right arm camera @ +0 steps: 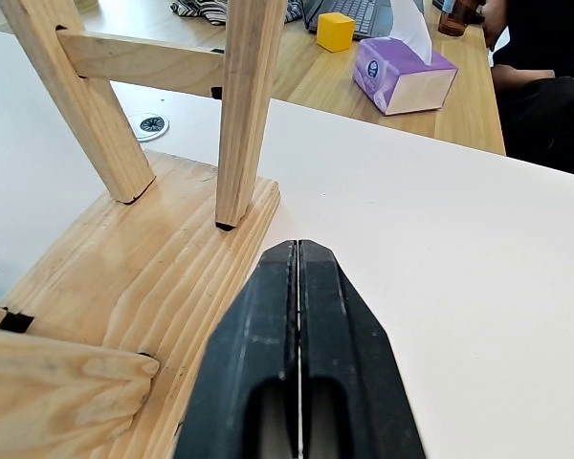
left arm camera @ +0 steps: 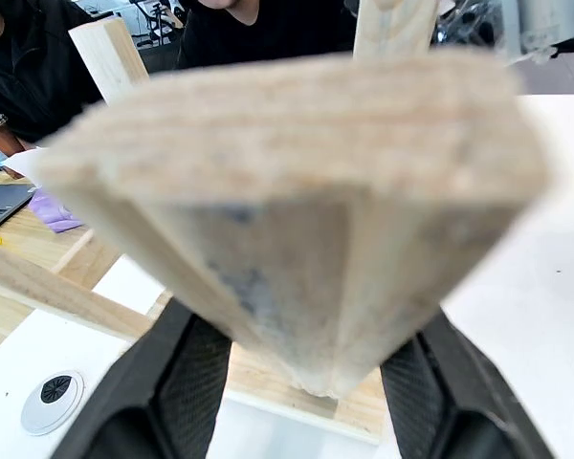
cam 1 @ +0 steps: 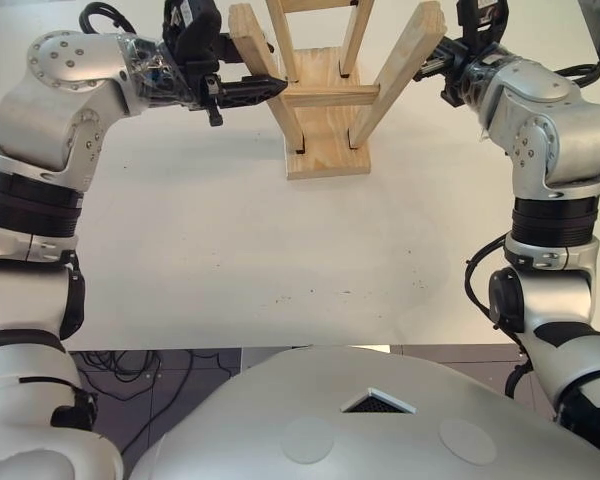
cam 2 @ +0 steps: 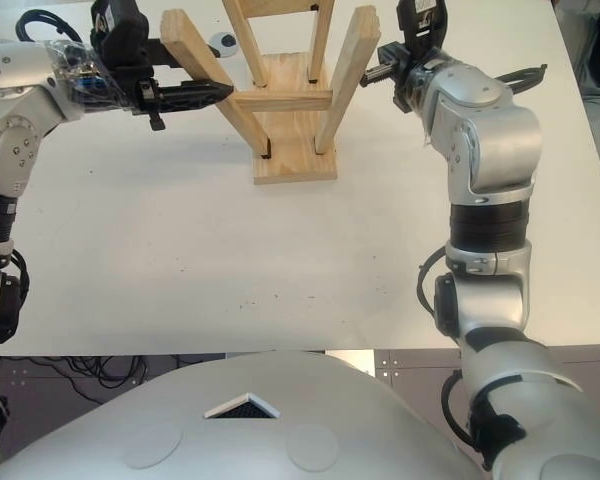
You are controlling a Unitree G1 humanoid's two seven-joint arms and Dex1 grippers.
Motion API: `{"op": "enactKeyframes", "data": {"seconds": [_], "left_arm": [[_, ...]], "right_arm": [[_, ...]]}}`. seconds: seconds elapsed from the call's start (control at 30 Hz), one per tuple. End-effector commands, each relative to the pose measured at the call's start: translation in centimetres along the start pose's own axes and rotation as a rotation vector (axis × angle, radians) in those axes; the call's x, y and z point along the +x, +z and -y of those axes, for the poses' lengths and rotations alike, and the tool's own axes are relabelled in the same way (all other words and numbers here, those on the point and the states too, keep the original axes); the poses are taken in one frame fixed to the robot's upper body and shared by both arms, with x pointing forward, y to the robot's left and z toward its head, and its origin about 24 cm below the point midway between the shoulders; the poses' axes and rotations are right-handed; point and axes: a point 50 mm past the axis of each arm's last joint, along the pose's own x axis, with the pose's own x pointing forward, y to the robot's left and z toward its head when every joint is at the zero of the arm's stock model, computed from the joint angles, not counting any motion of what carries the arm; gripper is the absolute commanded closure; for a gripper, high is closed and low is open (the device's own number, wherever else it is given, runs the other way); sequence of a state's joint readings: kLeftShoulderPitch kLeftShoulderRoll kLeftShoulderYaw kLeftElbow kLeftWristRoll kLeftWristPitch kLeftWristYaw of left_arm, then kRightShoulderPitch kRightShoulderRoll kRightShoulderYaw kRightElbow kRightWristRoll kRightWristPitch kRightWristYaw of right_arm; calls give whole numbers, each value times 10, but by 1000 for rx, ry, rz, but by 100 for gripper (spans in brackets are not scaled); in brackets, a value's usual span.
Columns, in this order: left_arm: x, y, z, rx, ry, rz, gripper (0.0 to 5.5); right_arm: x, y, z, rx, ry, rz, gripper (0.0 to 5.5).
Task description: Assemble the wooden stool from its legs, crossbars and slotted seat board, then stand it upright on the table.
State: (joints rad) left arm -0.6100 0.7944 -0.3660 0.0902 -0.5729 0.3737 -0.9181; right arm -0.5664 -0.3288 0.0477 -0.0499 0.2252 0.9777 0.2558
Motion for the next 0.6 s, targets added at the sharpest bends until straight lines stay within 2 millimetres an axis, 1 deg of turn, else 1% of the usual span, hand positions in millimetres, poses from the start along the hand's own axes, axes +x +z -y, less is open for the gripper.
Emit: {"op": "enactKeyframes", "data": {"seconds": [0.03, 0.07, 0.13, 0.2, 0.23, 0.27, 0.33, 0.4, 0.5, 0.53, 0.6], "left_arm": [[23, -80, 53, -158, -47, -259, 340], [18, -76, 49, -123, -19, -241, 340], [15, -75, 47, -66, -6, -259, 340], [22, -73, 50, -33, -36, -279, 340], [24, -71, 47, -24, -21, -265, 340], [23, -68, 43, -25, 7, -244, 340], [18, -59, 32, -9, 82, -168, 340], [18, -51, 26, -9, 116, -101, 340], [22, -47, 22, -45, 128, -44, 340], [24, -45, 21, -58, 128, -31, 315], [28, -39, 20, -101, 129, 19, 301]], "right_arm": [[0, 22, -89, -54, 486, 77, 550], [-1, 24, -86, -51, 480, 83, 550], [-2, 25, -85, -48, 487, 91, 550], [-3, 25, -94, -56, 520, 96, 550], [-3, 25, -95, -60, 525, 96, 550], [-3, 25, -93, -59, 521, 95, 550], [1, 23, -79, -54, 485, 83, 550], [4, 21, -71, -41, 462, 75, 550], [8, 21, -65, -20, 453, 71, 550], [8, 22, -64, -13, 455, 70, 550], [10, 23, -63, 7, 461, 73, 550]]}}
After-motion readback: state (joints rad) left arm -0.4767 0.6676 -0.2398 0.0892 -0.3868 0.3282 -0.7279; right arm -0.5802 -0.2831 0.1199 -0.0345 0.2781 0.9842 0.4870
